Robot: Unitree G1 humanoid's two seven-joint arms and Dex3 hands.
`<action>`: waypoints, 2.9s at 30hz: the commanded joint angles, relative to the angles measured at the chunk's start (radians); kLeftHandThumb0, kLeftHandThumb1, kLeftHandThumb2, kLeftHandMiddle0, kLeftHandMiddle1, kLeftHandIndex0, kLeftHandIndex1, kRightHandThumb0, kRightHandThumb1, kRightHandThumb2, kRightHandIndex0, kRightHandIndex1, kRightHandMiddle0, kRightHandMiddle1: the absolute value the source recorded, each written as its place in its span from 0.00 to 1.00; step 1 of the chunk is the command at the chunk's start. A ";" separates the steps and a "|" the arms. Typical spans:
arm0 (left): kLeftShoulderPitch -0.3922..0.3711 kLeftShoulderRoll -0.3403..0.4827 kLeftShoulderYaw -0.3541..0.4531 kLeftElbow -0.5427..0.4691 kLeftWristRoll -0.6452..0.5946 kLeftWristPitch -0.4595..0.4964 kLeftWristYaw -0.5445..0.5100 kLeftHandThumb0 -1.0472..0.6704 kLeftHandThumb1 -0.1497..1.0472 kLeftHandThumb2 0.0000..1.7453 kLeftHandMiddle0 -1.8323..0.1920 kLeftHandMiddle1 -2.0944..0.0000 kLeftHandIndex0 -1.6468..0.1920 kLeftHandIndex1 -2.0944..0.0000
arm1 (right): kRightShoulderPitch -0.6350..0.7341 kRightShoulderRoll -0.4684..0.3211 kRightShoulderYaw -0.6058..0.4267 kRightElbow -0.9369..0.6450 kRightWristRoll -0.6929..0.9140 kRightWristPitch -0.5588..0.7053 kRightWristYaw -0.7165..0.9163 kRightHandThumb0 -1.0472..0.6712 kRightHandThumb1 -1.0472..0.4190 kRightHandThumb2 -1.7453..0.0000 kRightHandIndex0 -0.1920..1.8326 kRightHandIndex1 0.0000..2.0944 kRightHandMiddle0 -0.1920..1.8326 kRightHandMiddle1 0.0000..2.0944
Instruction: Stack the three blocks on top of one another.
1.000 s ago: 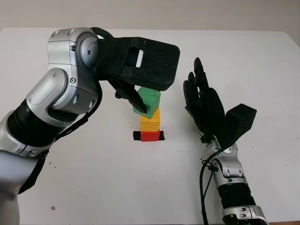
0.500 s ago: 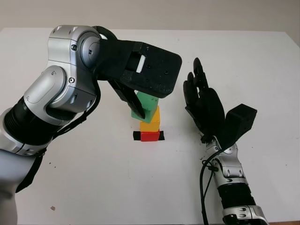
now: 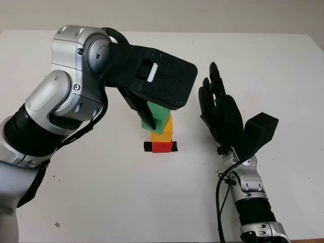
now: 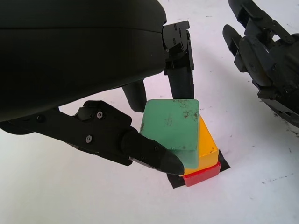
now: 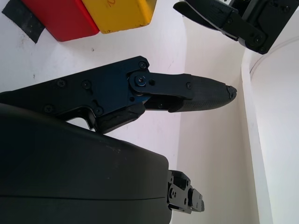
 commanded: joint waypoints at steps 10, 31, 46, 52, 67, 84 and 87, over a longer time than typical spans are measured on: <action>0.028 0.004 0.017 -0.003 0.014 -0.065 0.059 0.36 1.00 0.06 0.91 0.11 0.88 0.21 | 0.016 -0.001 0.002 -0.015 -0.008 0.006 -0.007 0.19 0.00 0.72 0.00 0.00 0.00 0.02; 0.027 -0.014 0.023 0.003 0.003 -0.019 0.050 0.34 1.00 0.04 0.93 0.32 0.84 0.35 | 0.022 -0.003 0.004 -0.035 0.000 0.037 -0.005 0.18 0.00 0.73 0.00 0.00 0.00 0.02; 0.016 0.006 0.041 0.003 -0.051 -0.011 -0.027 0.30 0.97 0.03 0.88 0.95 0.91 0.96 | 0.018 -0.005 0.000 -0.022 -0.009 0.019 -0.005 0.17 0.00 0.74 0.00 0.00 0.00 0.02; 0.002 0.012 0.029 -0.023 -0.037 0.025 -0.058 0.28 0.96 0.03 0.99 1.00 0.96 0.99 | 0.018 -0.008 0.001 -0.031 -0.008 0.040 -0.002 0.18 0.00 0.73 0.00 0.00 0.00 0.02; 0.104 0.125 0.383 -0.052 -0.250 0.138 0.097 0.01 1.00 0.13 0.90 0.95 1.00 1.00 | 0.025 -0.014 -0.005 -0.039 0.000 0.037 0.013 0.17 0.00 0.74 0.00 0.00 0.00 0.02; 0.759 -0.275 0.827 -0.037 -0.551 -0.340 0.933 0.16 1.00 0.34 1.00 1.00 1.00 1.00 | -0.021 -0.060 -0.045 -0.036 0.016 0.011 0.038 0.14 0.00 0.67 0.00 0.00 0.00 0.00; 0.860 -0.336 0.820 0.013 -0.565 -0.457 1.020 0.16 1.00 0.34 1.00 1.00 1.00 1.00 | -0.021 -0.069 -0.048 -0.044 0.025 0.005 0.054 0.15 0.00 0.66 0.00 0.00 0.00 0.00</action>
